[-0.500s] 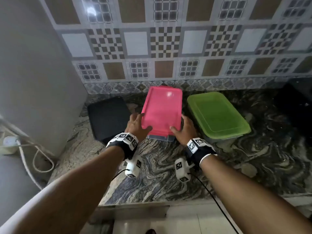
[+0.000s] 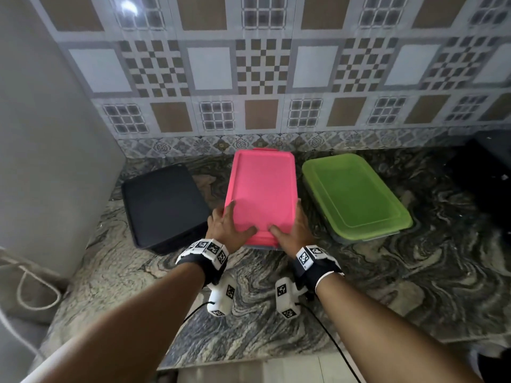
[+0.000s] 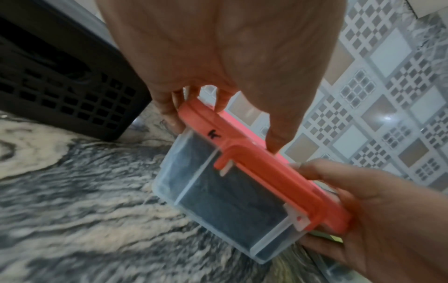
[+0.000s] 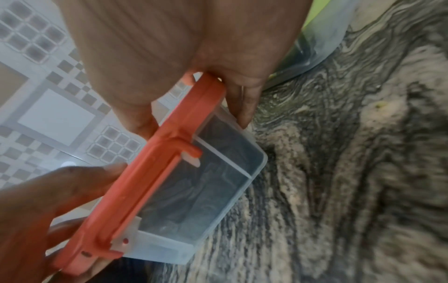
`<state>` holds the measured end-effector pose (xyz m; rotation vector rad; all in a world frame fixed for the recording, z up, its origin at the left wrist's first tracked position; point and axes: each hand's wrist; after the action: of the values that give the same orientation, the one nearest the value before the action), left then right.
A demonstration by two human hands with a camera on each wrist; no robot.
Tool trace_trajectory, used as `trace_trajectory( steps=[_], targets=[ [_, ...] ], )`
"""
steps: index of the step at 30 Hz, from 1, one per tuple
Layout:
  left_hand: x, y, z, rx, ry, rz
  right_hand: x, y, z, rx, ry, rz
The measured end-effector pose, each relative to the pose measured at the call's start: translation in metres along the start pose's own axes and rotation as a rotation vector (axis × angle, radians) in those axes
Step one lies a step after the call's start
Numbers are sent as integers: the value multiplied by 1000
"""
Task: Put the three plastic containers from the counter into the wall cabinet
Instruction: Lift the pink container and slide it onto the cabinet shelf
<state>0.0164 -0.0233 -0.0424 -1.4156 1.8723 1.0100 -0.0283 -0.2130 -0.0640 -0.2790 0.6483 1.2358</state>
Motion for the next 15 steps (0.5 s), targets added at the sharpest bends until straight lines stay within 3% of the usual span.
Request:
trace_trajectory(
  steps=[6,15],
  targets=[
    [21,40,22,99,167,16,-7,47,-31,-120,-63,-15],
    [36,121,17,121,213,31,-19,120,-49,-150,-62,-29]
  ],
)
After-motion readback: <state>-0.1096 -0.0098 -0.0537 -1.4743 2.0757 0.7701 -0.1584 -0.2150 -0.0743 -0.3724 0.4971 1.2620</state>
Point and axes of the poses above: each hand's wrist, its own y-axis away from the middle knuckle, its own x-axis out of the palm, z = x × y, and after that the axes turned 3 degrees about z, right-handed
